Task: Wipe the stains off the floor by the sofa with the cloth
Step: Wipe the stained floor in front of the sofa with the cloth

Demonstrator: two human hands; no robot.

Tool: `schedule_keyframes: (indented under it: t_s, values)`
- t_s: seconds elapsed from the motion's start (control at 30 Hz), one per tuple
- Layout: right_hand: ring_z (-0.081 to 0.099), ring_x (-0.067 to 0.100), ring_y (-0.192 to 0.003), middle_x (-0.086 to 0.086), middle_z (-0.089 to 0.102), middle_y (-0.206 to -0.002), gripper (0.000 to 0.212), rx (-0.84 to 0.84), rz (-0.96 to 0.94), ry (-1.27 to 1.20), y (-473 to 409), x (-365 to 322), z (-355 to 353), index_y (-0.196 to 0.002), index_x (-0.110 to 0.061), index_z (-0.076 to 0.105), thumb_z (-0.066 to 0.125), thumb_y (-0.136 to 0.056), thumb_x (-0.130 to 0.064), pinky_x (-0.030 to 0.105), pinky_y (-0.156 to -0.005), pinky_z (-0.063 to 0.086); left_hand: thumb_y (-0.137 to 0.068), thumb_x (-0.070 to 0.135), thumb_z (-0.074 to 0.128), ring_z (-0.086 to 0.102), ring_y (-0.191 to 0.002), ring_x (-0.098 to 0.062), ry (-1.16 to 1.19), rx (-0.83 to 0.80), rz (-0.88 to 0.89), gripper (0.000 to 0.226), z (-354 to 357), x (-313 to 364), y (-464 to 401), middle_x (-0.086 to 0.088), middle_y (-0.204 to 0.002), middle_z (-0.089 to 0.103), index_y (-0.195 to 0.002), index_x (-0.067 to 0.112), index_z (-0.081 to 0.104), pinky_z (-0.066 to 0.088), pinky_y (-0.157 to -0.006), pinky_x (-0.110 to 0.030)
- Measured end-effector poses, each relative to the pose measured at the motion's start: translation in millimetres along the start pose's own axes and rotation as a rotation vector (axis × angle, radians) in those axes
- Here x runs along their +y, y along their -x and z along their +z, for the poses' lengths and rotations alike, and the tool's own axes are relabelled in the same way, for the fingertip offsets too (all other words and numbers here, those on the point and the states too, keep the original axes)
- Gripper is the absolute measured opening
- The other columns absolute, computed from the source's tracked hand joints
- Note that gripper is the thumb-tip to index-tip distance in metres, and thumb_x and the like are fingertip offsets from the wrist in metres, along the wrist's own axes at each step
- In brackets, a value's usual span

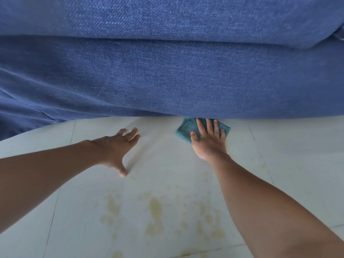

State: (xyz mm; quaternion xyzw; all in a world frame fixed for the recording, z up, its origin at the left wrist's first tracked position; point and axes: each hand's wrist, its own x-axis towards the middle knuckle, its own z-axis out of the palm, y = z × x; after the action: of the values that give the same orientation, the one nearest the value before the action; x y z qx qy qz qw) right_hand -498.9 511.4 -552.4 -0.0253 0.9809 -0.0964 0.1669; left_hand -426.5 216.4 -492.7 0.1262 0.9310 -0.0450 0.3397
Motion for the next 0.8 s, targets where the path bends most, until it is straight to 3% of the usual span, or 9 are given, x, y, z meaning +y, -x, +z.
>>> schedule_keyframes:
  t_s: [0.8]
  values:
    - [-0.020,0.019,-0.154,-0.007,-0.022,-0.168,0.065,0.042,0.284,-0.075,33,91,-8,-0.159,-0.038,-0.011,0.015,-0.102,-0.057,0.047,-0.124,-0.012,-0.067,0.057,0.078,-0.012,-0.151,-0.025,-0.086,-0.044,0.001,0.134,-5,3,-1,0.001,-0.161,-0.028,-0.155,0.019,-0.016,0.037,-0.112,-0.042]
